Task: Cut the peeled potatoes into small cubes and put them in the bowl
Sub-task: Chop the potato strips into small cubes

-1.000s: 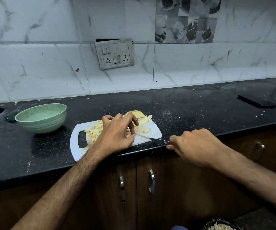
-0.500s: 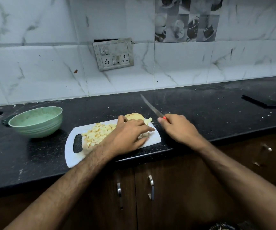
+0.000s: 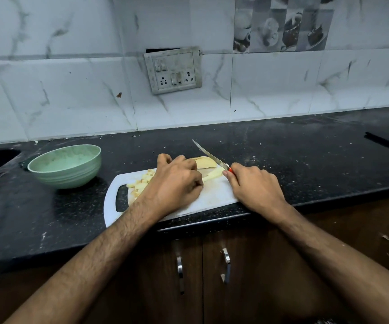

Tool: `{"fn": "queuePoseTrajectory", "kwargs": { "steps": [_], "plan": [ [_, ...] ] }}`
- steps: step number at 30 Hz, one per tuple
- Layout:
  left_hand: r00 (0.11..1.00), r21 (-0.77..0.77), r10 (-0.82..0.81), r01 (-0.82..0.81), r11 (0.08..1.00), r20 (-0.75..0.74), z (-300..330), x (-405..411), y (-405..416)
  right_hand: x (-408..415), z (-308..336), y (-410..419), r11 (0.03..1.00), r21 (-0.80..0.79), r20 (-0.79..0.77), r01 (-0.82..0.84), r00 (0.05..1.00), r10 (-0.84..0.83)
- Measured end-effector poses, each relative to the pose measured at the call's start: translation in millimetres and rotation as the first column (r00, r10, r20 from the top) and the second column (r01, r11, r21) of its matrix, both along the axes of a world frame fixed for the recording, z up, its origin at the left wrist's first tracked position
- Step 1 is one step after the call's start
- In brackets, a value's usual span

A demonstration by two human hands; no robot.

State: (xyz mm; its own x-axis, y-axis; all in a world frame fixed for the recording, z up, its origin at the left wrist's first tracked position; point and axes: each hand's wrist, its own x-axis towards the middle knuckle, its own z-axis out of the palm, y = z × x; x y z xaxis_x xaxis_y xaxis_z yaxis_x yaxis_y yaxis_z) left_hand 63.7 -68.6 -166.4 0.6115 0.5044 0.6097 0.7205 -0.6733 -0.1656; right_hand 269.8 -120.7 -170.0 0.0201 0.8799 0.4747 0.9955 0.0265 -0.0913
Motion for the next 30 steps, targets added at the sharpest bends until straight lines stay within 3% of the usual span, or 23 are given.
{"fn": "queuePoseTrajectory", "kwargs": {
  "steps": [6,11,18,25,30],
  "plan": [
    [0.998,0.000,0.059,-0.059,0.998,0.004,2,-6,5,0,-1,0,1.000,0.004,-0.001,0.000,1.000,0.000],
    [0.982,-0.055,0.099,-0.091,0.994,0.161,10,0,6,0,-1,-2,1.000,0.006,-0.026,-0.011,1.000,0.011],
    [0.993,-0.211,0.108,-0.117,0.971,-0.055,16,25,7,1,-2,-3,1.000,0.018,-0.063,-0.019,0.998,0.020],
    [0.997,-0.229,0.070,-0.064,0.971,0.019,18,27,2,2,0,-4,1.000,0.007,-0.106,-0.013,0.994,0.013],
    [1.000,-0.212,0.011,-0.013,0.977,-0.013,9,21,-15,11,5,2,0.991,-0.129,-0.322,-0.044,0.947,0.000]
  ]
}}
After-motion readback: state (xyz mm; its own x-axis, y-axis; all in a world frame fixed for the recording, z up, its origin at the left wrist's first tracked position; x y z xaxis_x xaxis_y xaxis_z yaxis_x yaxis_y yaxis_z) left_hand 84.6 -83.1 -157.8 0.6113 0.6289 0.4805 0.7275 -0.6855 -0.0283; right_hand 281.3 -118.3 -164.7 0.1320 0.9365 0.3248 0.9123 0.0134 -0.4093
